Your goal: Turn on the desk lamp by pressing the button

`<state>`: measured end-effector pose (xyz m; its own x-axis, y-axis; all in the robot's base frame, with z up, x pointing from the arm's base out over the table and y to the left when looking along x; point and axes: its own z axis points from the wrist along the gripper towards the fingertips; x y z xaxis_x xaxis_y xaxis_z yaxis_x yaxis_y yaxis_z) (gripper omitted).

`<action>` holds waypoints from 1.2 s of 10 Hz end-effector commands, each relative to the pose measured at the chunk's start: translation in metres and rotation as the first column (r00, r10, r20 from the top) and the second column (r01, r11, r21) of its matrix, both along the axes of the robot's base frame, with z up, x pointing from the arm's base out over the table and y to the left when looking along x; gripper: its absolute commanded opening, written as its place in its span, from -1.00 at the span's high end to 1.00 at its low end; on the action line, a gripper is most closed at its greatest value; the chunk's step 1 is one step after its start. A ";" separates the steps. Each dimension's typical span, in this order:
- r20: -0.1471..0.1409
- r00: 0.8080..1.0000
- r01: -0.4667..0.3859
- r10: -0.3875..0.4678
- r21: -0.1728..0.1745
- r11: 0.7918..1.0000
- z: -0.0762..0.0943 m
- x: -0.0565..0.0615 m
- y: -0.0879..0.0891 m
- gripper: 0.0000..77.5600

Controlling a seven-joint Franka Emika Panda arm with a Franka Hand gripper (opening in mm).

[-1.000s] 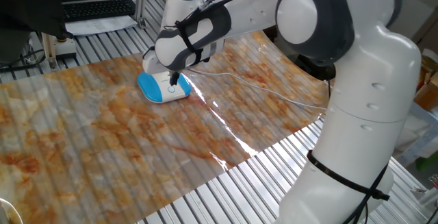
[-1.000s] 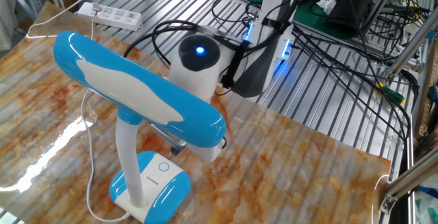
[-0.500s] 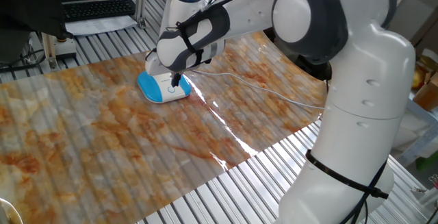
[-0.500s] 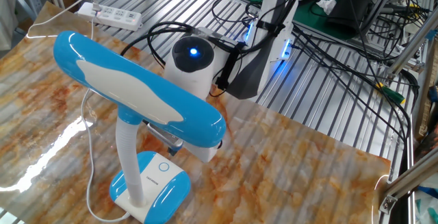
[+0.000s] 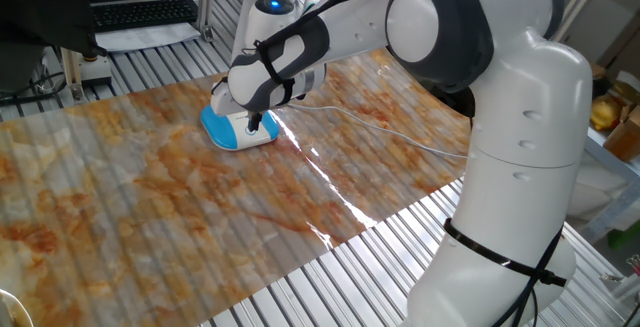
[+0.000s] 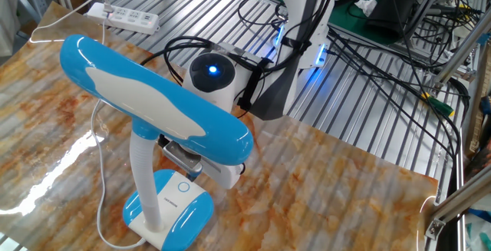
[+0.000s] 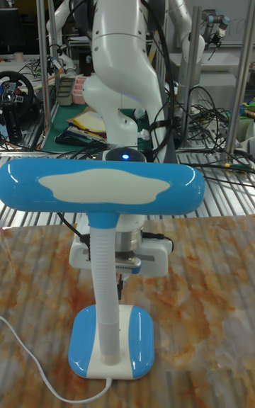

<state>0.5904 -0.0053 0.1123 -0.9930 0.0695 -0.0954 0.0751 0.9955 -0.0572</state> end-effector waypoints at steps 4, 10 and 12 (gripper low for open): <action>0.029 1.000 0.011 -0.011 0.005 1.000 -0.004 0.003 -0.009 1.00; 0.035 0.999 -0.005 0.005 0.002 1.000 -0.005 0.007 -0.012 1.00; 0.042 0.999 -0.006 0.006 0.004 1.000 -0.010 0.009 -0.012 1.00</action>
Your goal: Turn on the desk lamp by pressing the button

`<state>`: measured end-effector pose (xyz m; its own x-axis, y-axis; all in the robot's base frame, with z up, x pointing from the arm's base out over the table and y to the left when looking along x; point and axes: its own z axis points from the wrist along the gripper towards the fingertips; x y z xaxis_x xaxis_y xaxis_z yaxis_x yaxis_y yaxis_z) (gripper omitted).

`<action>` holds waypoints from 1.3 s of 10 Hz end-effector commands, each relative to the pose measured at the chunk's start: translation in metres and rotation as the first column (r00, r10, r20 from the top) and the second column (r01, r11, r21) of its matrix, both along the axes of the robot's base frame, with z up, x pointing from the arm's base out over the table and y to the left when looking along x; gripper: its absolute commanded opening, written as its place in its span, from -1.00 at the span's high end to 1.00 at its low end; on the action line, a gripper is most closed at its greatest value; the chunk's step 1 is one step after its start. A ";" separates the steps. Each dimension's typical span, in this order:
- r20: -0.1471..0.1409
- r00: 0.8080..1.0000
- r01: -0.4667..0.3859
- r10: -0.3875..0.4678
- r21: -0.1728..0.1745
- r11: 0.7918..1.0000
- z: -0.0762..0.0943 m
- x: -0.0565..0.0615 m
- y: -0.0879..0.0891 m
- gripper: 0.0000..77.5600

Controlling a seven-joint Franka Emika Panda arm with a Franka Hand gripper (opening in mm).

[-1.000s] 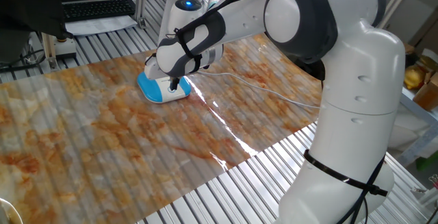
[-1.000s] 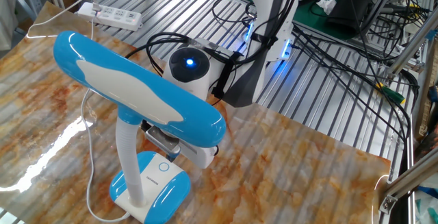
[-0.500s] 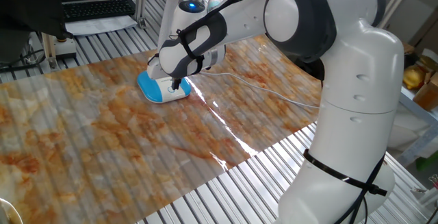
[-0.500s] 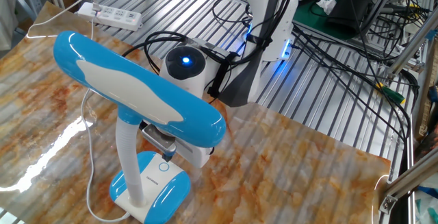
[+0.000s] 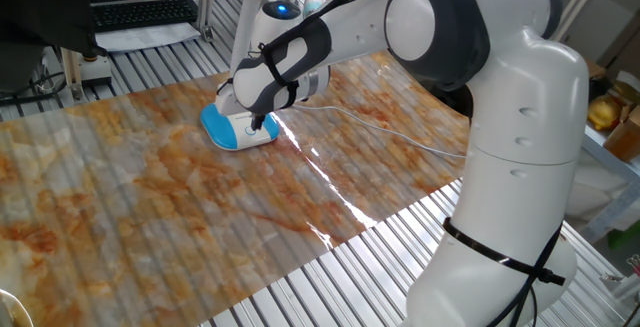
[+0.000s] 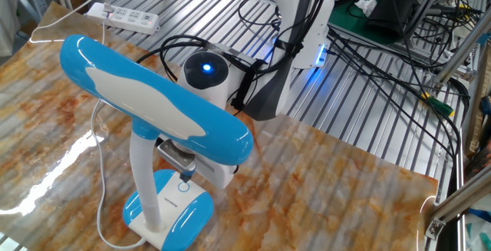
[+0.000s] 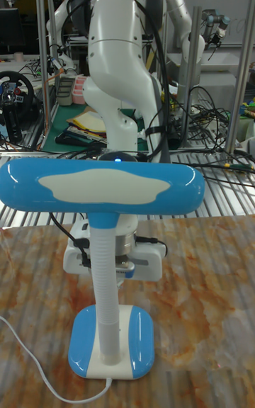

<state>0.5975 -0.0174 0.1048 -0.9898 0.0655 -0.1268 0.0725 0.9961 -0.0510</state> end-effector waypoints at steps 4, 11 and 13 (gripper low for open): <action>0.018 1.000 -0.003 0.003 -0.001 1.000 -0.006 0.003 0.001 1.00; 0.033 0.999 -0.006 0.006 -0.005 1.000 -0.005 0.009 0.000 1.00; 0.044 0.999 -0.003 0.003 -0.004 1.000 -0.008 0.009 0.000 1.00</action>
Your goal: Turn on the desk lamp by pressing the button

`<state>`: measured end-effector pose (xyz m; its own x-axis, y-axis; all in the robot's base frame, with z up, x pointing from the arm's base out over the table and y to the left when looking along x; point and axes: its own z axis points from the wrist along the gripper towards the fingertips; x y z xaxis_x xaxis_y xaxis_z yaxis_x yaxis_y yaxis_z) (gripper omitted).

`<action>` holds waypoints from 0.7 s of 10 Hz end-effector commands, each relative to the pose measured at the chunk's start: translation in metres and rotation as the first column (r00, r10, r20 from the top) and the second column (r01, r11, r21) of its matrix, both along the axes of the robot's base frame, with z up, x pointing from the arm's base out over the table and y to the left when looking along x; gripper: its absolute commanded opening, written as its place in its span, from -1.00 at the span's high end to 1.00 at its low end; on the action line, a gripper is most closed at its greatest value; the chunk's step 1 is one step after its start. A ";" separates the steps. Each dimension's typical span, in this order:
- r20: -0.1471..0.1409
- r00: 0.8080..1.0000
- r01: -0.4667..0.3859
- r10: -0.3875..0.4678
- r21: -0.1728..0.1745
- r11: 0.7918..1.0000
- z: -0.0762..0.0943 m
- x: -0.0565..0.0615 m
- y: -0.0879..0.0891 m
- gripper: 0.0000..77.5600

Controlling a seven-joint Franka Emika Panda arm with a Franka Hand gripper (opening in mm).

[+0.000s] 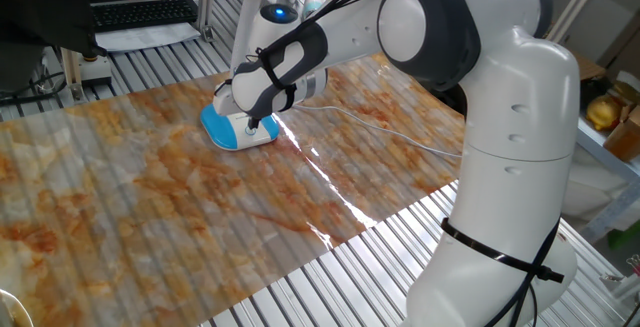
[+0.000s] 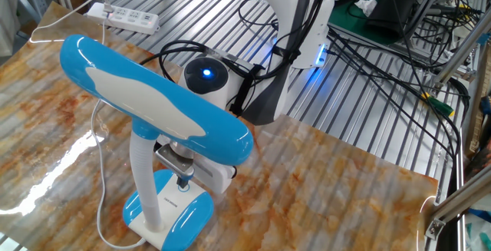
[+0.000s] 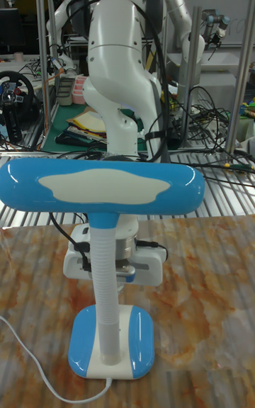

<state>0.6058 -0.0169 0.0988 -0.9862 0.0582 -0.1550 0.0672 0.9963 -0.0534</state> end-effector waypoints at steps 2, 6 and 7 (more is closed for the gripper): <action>0.041 0.999 0.008 -0.007 -0.001 1.000 -0.002 0.001 0.000 1.00; 0.052 0.999 0.012 -0.011 -0.002 1.000 -0.002 0.001 0.000 1.00; 0.052 0.999 0.012 -0.012 -0.002 1.000 -0.002 0.001 0.000 1.00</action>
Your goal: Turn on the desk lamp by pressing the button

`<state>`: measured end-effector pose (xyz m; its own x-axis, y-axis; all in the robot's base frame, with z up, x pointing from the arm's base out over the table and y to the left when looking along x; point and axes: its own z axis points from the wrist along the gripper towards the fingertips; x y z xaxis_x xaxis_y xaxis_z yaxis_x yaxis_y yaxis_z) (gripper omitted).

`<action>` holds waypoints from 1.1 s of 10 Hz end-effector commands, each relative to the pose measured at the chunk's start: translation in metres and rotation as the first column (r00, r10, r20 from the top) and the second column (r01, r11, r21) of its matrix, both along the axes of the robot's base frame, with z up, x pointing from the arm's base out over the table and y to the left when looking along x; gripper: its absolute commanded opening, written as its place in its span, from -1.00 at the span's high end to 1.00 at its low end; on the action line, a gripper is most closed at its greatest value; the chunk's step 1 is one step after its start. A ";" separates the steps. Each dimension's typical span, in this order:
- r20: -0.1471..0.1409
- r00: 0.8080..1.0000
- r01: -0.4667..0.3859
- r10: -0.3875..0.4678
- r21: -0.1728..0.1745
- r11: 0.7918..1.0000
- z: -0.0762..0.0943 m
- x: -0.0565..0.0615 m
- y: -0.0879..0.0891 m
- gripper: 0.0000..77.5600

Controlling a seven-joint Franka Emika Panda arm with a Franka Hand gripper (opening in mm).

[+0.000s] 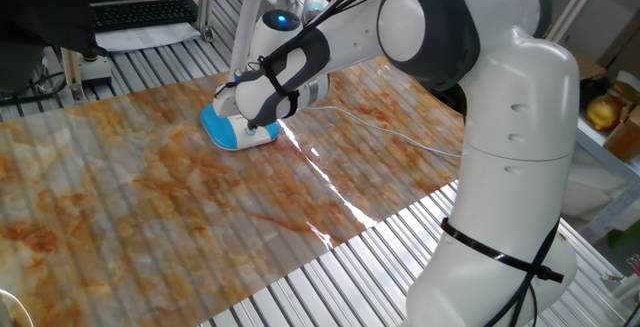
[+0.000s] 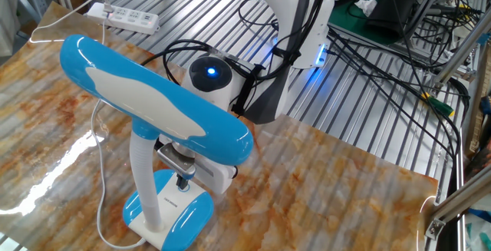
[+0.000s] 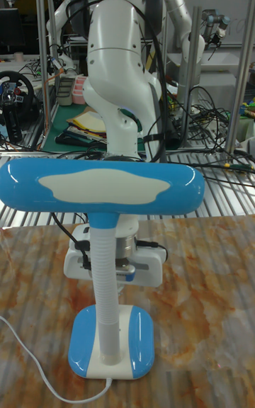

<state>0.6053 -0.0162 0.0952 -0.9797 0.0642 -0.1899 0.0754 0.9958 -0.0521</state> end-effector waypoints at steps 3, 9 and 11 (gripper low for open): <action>0.028 1.000 0.009 -0.009 -0.001 1.000 0.000 0.002 -0.001 1.00; 0.038 0.999 0.008 -0.007 -0.004 1.000 -0.006 0.002 -0.001 1.00; 0.041 0.999 0.007 -0.007 -0.004 1.000 -0.008 0.002 -0.001 1.00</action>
